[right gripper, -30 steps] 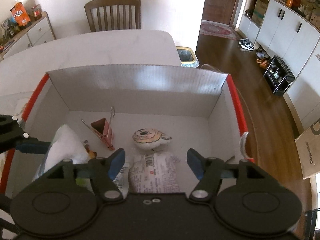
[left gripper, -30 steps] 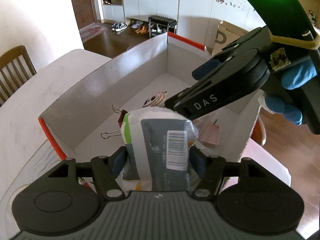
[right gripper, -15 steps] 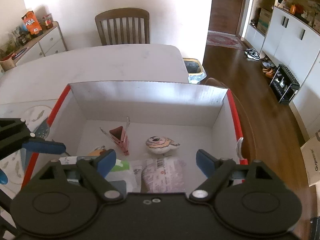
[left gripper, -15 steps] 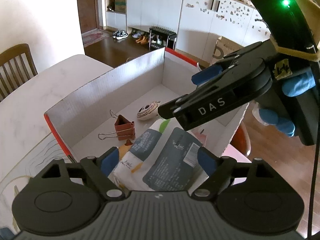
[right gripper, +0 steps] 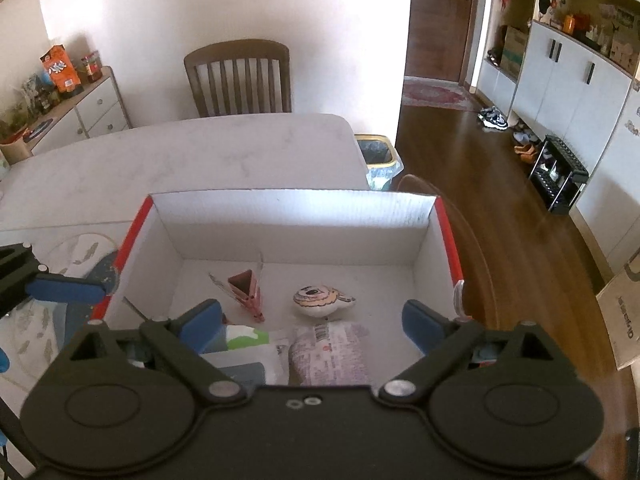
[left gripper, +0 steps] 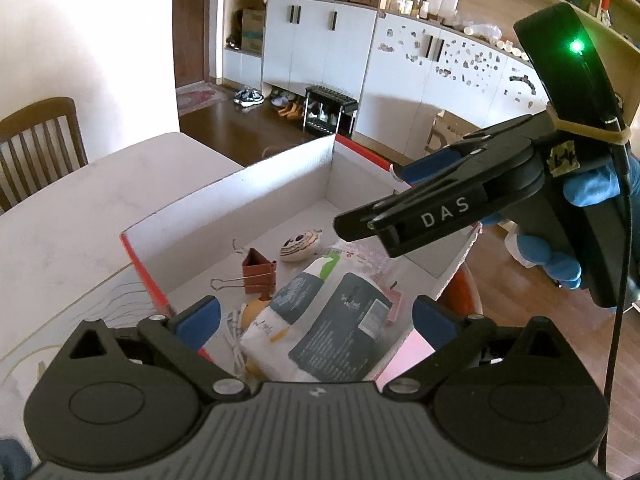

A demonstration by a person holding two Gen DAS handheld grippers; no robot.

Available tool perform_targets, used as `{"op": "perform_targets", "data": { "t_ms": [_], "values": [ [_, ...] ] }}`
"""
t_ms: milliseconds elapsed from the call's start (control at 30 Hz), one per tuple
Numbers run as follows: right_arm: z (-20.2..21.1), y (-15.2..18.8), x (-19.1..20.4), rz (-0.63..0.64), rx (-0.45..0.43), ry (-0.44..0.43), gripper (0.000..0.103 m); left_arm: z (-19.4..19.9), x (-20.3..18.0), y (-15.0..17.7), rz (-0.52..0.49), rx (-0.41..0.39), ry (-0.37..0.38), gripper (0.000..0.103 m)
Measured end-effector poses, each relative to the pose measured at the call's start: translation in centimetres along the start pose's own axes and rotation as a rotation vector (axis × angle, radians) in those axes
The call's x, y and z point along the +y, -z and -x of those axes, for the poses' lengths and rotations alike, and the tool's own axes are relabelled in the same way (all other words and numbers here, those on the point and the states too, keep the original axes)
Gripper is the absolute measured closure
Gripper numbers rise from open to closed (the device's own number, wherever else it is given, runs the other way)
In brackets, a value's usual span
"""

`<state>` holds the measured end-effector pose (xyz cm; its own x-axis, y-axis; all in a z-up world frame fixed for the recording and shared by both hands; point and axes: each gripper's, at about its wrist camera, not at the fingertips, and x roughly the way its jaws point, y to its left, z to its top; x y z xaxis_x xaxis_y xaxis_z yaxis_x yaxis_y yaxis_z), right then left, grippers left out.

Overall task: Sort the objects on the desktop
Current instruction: 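Withdraw both tools from the box back toward the table items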

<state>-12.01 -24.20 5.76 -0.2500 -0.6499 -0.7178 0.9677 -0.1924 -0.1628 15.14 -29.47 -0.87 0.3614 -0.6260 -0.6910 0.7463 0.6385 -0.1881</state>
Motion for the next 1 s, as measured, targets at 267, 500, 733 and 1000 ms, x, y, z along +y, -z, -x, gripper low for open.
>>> {"op": "perform_targets", "data": {
  "t_ms": [267, 500, 733, 1000],
  "values": [
    [1.9, -0.2, 2.0, -0.011, -0.021, 0.011, 0.005, 3.7, 1.5, 1.4, 0.022, -0.038, -0.012, 0.000],
    [3.3, -0.7, 5.2, -0.014, -0.048, -0.009, 0.005, 7.3, 3.8, 3.3, 0.046, -0.059, -0.035, 0.000],
    [3.7, -1.2, 10.0, -0.001, -0.051, -0.044, 0.005, 11.0, 6.5, 6.0, 0.075, -0.075, -0.072, 0.000],
    [3.7, -1.1, 16.0, 0.021, -0.041, -0.083, 0.005, 14.5, 10.0, 8.9, 0.128, -0.093, -0.115, 0.000]
  ]
}}
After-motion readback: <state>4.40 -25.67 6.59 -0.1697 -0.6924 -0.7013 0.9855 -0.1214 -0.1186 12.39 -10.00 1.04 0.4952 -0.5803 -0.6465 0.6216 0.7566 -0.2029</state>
